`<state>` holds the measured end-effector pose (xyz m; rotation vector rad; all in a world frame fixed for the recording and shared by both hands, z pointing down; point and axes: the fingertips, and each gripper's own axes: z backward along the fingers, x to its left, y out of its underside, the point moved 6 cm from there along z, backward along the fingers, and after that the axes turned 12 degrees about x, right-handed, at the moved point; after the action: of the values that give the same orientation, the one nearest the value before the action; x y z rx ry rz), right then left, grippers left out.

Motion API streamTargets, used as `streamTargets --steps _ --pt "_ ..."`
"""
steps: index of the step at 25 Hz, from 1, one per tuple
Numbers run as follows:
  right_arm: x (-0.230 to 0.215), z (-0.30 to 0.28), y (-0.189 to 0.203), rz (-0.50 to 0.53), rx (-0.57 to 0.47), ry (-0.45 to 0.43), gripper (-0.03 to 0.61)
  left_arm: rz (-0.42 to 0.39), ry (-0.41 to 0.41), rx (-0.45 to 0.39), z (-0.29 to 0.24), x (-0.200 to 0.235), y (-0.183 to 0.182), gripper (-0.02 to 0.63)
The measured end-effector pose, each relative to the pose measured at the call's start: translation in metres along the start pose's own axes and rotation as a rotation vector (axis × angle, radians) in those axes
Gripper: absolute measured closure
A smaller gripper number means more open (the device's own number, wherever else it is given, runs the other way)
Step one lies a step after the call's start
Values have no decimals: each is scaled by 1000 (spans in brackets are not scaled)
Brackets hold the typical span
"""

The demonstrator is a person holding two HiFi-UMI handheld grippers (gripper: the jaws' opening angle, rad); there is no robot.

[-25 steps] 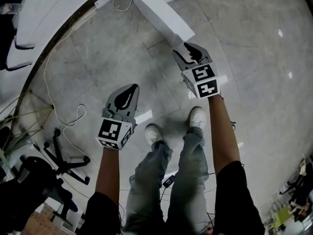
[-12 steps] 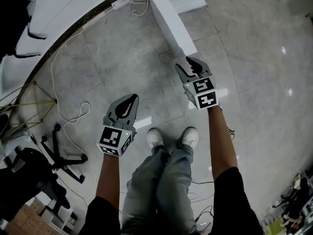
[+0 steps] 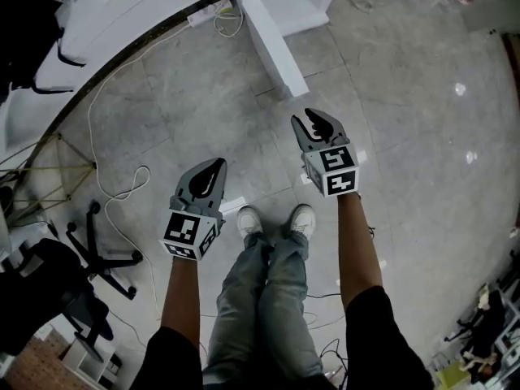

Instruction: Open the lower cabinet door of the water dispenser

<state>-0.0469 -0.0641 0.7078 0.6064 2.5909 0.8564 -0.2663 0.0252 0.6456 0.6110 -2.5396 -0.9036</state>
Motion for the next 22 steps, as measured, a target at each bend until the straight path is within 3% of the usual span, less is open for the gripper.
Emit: streamTargets --steps 8,14,22 --pt "4 96 -43 -84 -83 53 500 21 -14 -37 54 -25 -59 601" --pt "4 162 -75 -72 -97 119 559 29 -12 -70 90 -44 -103 601" --pt "6 236 -108 -79 -125 156 565 83 -39 -98 140 -55 -134 601"
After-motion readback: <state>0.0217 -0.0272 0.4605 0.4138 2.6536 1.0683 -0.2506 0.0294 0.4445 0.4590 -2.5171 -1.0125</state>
